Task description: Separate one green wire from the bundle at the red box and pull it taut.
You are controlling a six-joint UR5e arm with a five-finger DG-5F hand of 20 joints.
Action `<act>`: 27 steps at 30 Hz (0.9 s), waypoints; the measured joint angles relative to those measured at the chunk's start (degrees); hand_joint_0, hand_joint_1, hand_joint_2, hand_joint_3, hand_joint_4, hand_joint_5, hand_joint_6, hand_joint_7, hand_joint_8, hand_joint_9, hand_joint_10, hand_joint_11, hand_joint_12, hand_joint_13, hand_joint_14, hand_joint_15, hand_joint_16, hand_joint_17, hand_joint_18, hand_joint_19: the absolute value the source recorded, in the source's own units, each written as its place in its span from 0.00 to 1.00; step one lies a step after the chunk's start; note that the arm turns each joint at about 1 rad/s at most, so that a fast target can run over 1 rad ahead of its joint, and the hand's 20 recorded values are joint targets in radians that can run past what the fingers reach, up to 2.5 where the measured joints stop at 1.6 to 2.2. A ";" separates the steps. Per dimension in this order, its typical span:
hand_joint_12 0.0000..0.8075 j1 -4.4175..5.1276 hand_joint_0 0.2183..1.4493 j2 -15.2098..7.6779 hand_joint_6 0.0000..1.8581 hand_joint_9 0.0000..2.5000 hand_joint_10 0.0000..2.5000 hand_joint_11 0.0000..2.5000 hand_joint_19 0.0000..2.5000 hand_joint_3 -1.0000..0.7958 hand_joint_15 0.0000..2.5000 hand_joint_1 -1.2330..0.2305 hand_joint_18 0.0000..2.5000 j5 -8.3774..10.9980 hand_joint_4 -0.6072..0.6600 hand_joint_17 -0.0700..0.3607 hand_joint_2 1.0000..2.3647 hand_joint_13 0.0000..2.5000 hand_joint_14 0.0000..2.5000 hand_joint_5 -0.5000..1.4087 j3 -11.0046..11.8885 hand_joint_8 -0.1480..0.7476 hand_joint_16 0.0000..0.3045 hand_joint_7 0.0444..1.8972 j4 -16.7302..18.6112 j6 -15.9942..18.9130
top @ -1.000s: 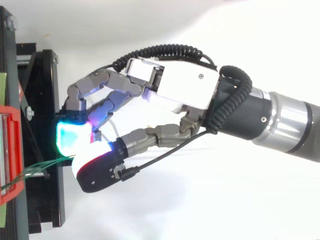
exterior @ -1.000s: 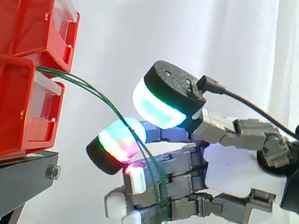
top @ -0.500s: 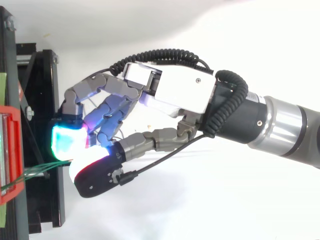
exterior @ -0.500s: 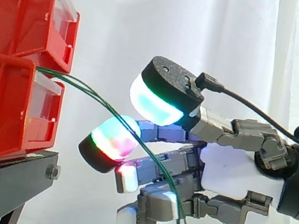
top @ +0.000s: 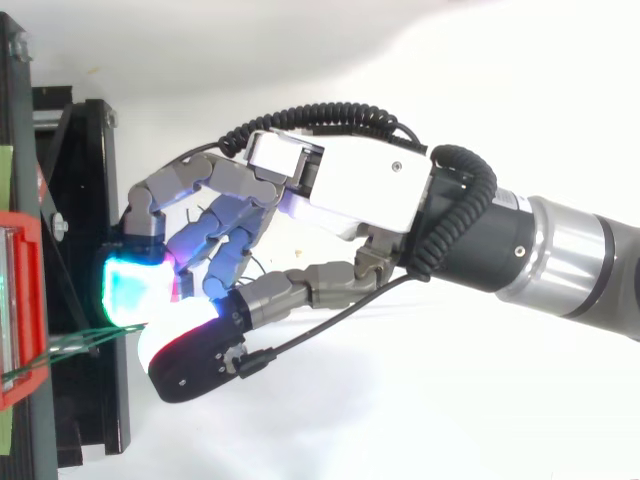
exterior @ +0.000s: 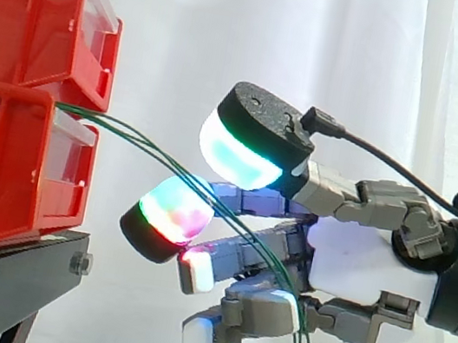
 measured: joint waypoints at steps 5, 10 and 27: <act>0.42 0.14 0.26 0.01 0.45 0.37 0.01 0.41 0.19 0.28 0.55 0.34 0.35 -0.07 0.64 0.47 0.00 0.56 0.01 0.14 0.04 0.51 0.19 0.51 -0.08 0.42; 0.41 0.39 0.27 0.01 0.45 0.37 0.01 0.43 0.19 0.28 0.56 0.29 0.35 -0.04 0.64 0.46 0.00 0.56 0.01 0.14 0.07 0.52 0.19 0.51 -0.20 0.77; 0.39 0.81 0.33 0.00 0.45 0.40 0.01 0.46 0.20 0.37 0.59 0.40 0.35 0.12 0.61 0.45 0.01 0.59 0.00 0.14 0.06 0.50 0.18 0.49 -0.11 0.56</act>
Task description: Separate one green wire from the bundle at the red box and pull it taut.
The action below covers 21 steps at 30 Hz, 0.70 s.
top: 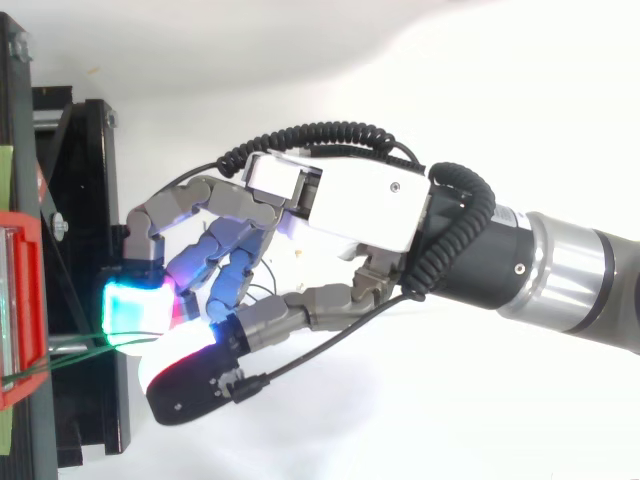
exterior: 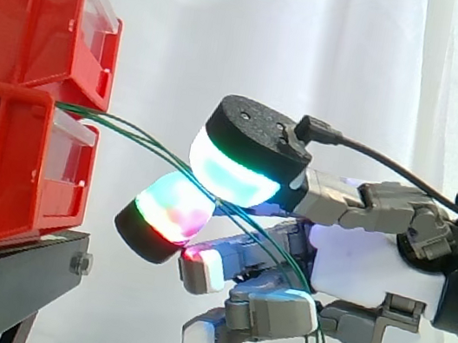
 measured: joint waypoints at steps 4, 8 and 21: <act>0.39 0.03 0.33 0.00 0.45 0.40 0.01 0.46 0.20 0.38 0.59 0.41 0.35 0.06 0.61 0.45 0.01 0.58 0.00 0.14 0.00 0.50 0.18 0.51 -0.07 0.03; 0.39 0.05 0.35 0.00 0.46 0.39 0.01 0.46 0.20 0.36 0.59 0.34 0.35 0.06 0.62 0.45 0.01 0.58 0.00 0.14 0.01 0.50 0.18 0.52 -0.14 0.16; 0.40 -0.47 0.41 0.34 0.48 0.39 0.01 0.46 0.19 0.28 0.59 0.26 0.36 -0.46 0.62 0.44 0.00 0.57 0.01 0.15 2.68 0.50 0.18 0.51 -5.60 1.56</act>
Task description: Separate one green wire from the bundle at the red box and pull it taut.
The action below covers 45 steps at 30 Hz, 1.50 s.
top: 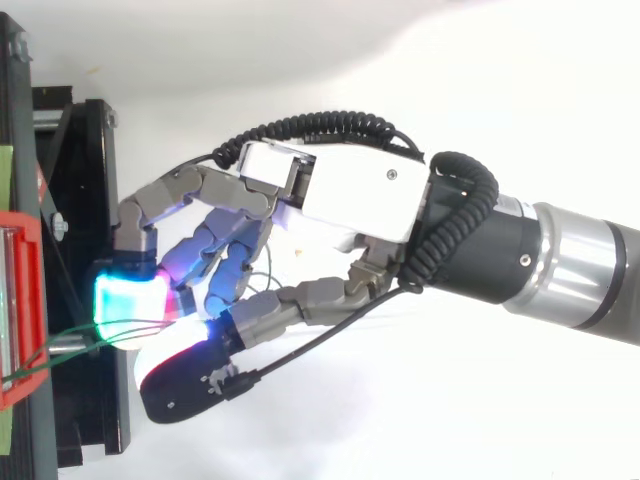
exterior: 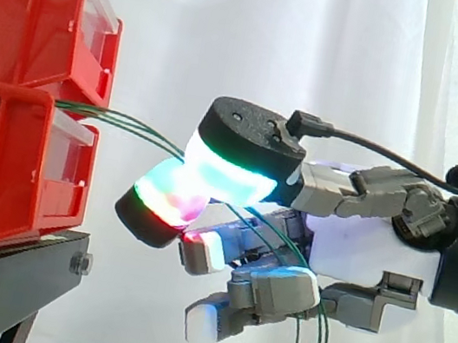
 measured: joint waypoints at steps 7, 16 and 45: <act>0.41 -0.08 0.31 0.82 0.48 0.40 0.01 0.46 0.20 0.28 0.59 0.30 0.36 -0.17 0.63 0.44 0.00 0.58 0.00 0.15 0.81 0.51 0.18 0.52 -5.75 0.39; 0.42 -0.09 0.27 1.50 0.47 0.40 0.01 0.45 0.21 0.28 0.59 0.40 0.36 -0.18 0.63 0.46 0.00 0.58 0.00 0.15 0.85 0.52 0.18 0.52 -7.00 0.40; 0.41 -0.09 0.30 2.64 0.47 0.40 0.01 0.46 0.20 0.28 0.59 0.32 0.36 -0.18 0.63 0.44 0.00 0.58 0.01 0.15 0.87 0.51 0.18 0.52 -9.90 0.42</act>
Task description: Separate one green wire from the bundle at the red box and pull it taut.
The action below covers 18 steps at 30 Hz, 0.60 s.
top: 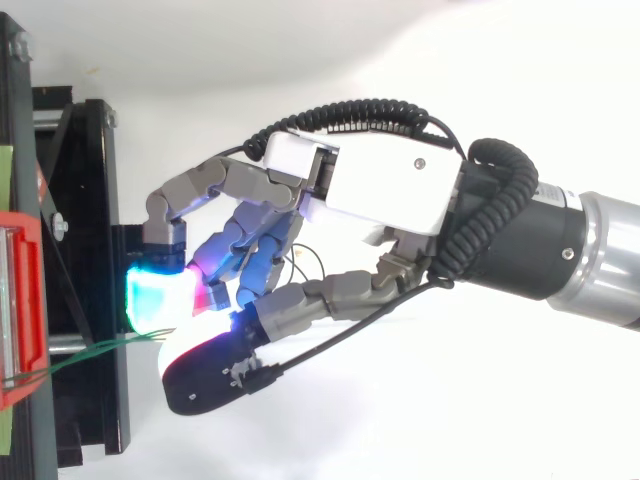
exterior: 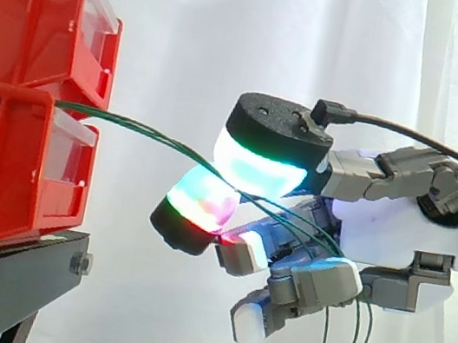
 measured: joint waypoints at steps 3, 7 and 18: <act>0.42 0.00 0.25 0.01 0.47 0.41 0.01 0.46 0.21 0.28 0.59 0.35 0.37 0.02 0.64 0.46 0.00 0.59 0.00 0.15 0.00 0.53 0.19 0.51 -0.02 -0.04; 0.44 0.00 0.23 0.01 0.47 0.42 0.01 0.47 0.20 0.28 0.59 0.34 0.38 0.22 0.64 0.47 0.00 0.59 0.00 0.15 -0.01 0.53 0.20 0.50 -0.02 -0.22; 0.39 0.20 0.36 -0.04 0.47 0.40 0.01 0.48 0.20 0.28 0.60 0.25 0.36 0.42 0.59 0.44 0.00 0.58 0.00 0.14 -0.16 0.48 0.18 0.51 0.10 -0.69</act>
